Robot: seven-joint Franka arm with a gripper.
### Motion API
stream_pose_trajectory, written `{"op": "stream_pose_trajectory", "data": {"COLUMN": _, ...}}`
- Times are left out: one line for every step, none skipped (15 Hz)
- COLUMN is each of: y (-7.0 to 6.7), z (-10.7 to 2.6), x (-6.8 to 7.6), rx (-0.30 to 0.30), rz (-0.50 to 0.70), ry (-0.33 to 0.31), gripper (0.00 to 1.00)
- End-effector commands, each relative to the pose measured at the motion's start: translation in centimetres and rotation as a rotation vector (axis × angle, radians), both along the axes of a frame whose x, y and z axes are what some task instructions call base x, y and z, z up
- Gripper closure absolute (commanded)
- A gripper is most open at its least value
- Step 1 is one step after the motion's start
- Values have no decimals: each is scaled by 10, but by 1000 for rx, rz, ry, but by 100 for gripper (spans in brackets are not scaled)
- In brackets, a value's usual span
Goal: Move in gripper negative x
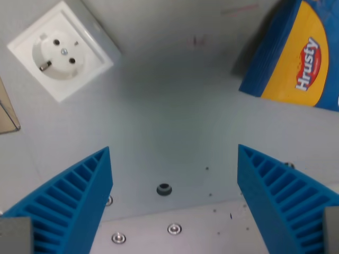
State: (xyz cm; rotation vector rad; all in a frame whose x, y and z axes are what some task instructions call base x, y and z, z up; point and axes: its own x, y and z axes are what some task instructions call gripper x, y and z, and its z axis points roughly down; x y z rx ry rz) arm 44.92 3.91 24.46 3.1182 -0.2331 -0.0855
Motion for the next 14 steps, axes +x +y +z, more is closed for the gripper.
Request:
{"op": "stream_pose_trajectory", "data": {"y": 4, "z": 10, "x": -29, "rx": 3, "rz": -8, "ry": -45, "gripper": 0}}
{"op": "stream_pose_trajectory", "data": {"y": 5, "z": 10, "x": -34, "rx": 3, "rz": -8, "ry": -45, "gripper": 0}}
{"op": "stream_pose_trajectory", "data": {"y": 5, "z": 11, "x": -39, "rx": 3, "rz": -8, "ry": -45, "gripper": 0}}
{"op": "stream_pose_trajectory", "data": {"y": 6, "z": 11, "x": -44, "rx": 3, "rz": -8, "ry": -45, "gripper": 0}}
{"op": "stream_pose_trajectory", "data": {"y": 7, "z": 11, "x": -49, "rx": 3, "rz": -8, "ry": -45, "gripper": 0}}
{"op": "stream_pose_trajectory", "data": {"y": 8, "z": 11, "x": -54, "rx": 3, "rz": -8, "ry": -45, "gripper": 0}}
{"op": "stream_pose_trajectory", "data": {"y": 8, "z": 11, "x": -59, "rx": 3, "rz": -8, "ry": -45, "gripper": 0}}
{"op": "stream_pose_trajectory", "data": {"y": 9, "z": 11, "x": -64, "rx": 3, "rz": -8, "ry": -45, "gripper": 0}}
{"op": "stream_pose_trajectory", "data": {"y": 10, "z": 11, "x": -69, "rx": 3, "rz": -8, "ry": -45, "gripper": 0}}
{"op": "stream_pose_trajectory", "data": {"y": 11, "z": 11, "x": -73, "rx": 3, "rz": -8, "ry": -45, "gripper": 0}}
{"op": "stream_pose_trajectory", "data": {"y": 12, "z": 11, "x": -78, "rx": 3, "rz": -8, "ry": -45, "gripper": 0}}
{"op": "stream_pose_trajectory", "data": {"y": 12, "z": 11, "x": -83, "rx": 3, "rz": -8, "ry": -45, "gripper": 0}}
{"op": "stream_pose_trajectory", "data": {"y": 13, "z": 11, "x": -88, "rx": 3, "rz": -8, "ry": -45, "gripper": 0}}
{"op": "stream_pose_trajectory", "data": {"y": 14, "z": 11, "x": -93, "rx": 3, "rz": -8, "ry": -45, "gripper": 0}}
